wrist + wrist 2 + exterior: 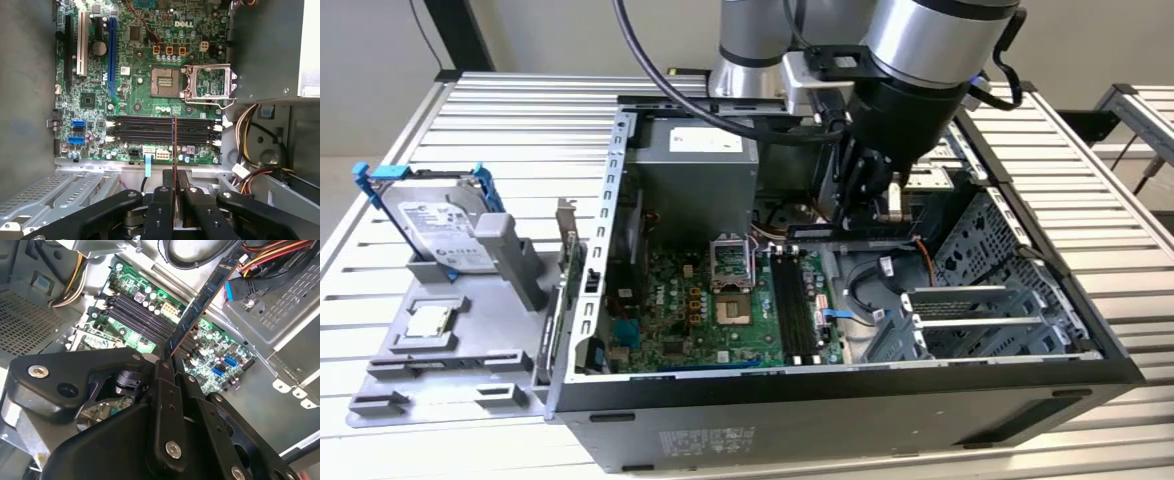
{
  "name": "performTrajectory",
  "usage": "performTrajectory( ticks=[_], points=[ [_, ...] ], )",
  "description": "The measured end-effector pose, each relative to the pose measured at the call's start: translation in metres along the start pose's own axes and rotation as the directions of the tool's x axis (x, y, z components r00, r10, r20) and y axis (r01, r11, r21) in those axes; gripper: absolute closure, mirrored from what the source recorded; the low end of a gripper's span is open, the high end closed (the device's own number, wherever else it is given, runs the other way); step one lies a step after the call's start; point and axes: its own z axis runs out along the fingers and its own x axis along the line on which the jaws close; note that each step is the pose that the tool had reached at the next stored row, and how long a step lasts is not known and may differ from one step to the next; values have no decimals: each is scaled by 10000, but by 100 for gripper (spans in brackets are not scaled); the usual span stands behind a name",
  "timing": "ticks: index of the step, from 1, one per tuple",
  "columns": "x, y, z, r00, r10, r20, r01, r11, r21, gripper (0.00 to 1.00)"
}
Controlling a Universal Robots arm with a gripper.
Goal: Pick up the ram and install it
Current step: 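Insert the ram into the slot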
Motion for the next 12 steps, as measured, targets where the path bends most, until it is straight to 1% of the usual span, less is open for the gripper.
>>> performTrajectory(
  ticks=[3, 7, 8, 10, 12],
  points=[
    [0, -1, 5, 9989, 466, 17, -466, 9989, 4, 100],
    [0, -1, 7, 9949, 1010, 46, -1010, 9949, 16, 100],
    [-1, 0, 7, 9939, 1097, 52, -1098, 9940, 41, 100],
    [-7, 0, 7, 9923, 1236, 69, -1237, 9922, 148, 100],
    [-8, 0, 7, 9897, 1429, 88, -1431, 9895, 208, 100]
  ],
)
